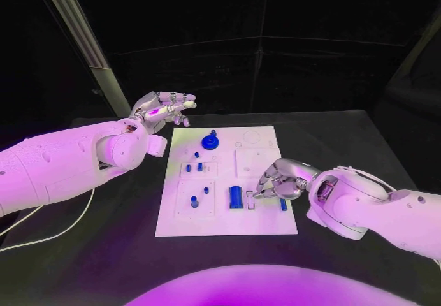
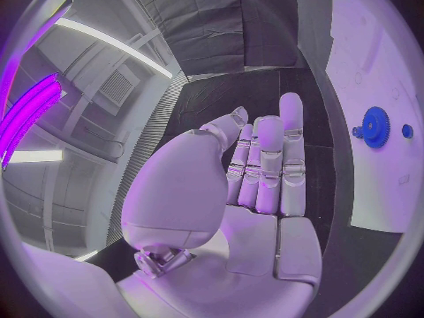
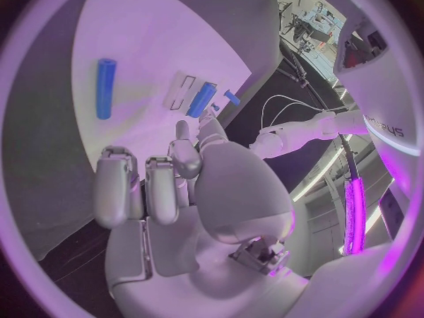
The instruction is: Assemble the parts on the task board
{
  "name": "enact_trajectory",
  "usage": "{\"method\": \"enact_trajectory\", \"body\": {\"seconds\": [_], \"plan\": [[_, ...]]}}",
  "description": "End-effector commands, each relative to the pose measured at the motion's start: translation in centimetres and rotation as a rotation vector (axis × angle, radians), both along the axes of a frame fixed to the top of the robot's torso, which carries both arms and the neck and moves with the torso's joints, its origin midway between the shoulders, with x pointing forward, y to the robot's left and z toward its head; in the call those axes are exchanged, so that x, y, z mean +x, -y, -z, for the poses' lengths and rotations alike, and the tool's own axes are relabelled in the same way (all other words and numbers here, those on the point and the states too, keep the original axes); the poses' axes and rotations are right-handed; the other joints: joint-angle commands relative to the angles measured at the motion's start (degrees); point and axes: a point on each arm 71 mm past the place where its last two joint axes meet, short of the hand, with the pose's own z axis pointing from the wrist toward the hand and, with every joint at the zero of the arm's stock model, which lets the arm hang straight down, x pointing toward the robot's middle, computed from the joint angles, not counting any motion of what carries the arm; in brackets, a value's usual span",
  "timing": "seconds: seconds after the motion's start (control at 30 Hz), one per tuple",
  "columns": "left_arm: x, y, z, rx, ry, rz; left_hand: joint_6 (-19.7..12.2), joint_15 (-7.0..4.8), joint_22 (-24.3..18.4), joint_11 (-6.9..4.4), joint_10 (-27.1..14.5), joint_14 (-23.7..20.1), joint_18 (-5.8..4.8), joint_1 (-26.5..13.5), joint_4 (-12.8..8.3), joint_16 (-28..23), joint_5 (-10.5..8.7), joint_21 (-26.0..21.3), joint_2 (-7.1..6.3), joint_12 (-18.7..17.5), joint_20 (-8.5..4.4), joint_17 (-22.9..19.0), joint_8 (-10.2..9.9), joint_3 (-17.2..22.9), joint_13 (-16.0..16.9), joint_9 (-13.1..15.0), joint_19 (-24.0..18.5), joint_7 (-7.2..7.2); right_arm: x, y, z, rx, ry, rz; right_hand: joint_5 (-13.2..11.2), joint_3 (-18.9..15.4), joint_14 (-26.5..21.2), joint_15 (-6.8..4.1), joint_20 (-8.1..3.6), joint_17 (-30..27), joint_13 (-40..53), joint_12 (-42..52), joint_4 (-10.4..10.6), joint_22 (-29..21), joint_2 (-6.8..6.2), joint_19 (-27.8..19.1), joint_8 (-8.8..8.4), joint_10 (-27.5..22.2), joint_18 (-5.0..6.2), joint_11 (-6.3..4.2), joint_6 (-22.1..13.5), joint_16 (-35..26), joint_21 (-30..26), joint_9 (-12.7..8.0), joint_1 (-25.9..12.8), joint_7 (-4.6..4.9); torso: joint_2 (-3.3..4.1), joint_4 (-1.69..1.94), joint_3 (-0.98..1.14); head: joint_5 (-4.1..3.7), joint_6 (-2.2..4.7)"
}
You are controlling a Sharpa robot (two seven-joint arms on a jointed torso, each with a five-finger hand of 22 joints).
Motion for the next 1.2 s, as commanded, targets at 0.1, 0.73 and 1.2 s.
{"method": "enact_trajectory", "body": {"seconds": [0.1,0.73,1.2], "plan": [[0.0,0.2,-0.1,-0.010,0.002,0.010,-0.11,-0.09,-0.07,0.06,-0.41,-0.37,0.31,-0.04,0.03,-0.35,0.38,-0.24,0.04,0.35,-0.03,-0.11,0.07,0.46,-0.08,-0.06,0.00,0.25,0.0,2.8,-0.7,0.015,0.002,0.062,0.83,-0.79,3.67,0.65,0.61,2.83,-0.58,-1.03,0.57,-0.32,0.26,-0.14,-0.62,-0.39,-0.08,0.43,-0.38,-0.44,-0.51,-0.50,-0.95,0.11,0.12,-0.18,-0.07,-0.69,0.33],[-0.2,0.3,0.0,-0.013,0.000,0.016,-0.11,-0.09,-0.07,0.06,-0.41,-0.37,0.31,-0.04,0.03,-0.35,0.38,-0.24,0.04,0.35,-0.03,-0.11,0.07,0.46,-0.08,-0.06,0.00,0.25,0.3,5.9,0.3,-0.338,0.006,0.085,4.87,-5.68,3.45,0.23,0.37,1.63,-1.90,-3.05,5.69,-1.11,-0.68,-0.37,-0.53,-0.65,0.10,-0.13,2.25,-1.43,-1.15,-1.46,-4.53,-0.67,0.16,-0.03,-0.04,-2.08,0.50],[-0.1,0.1,0.0,-0.011,-0.001,0.012,-0.11,-0.09,-0.07,0.06,-0.41,-0.37,0.31,-0.04,0.03,-0.35,0.38,-0.24,0.04,0.35,-0.03,-0.11,0.07,0.46,-0.08,-0.06,0.00,0.25,0.3,4.1,1.3,-0.372,-0.010,0.018,3.65,-6.25,3.43,0.16,0.32,1.53,-1.93,-3.20,5.98,-1.23,-1.22,-0.42,-0.35,-0.72,0.12,-0.21,2.57,-1.56,-1.29,-1.37,-3.73,-0.78,0.20,-0.17,-0.05,-1.75,0.21]]}}
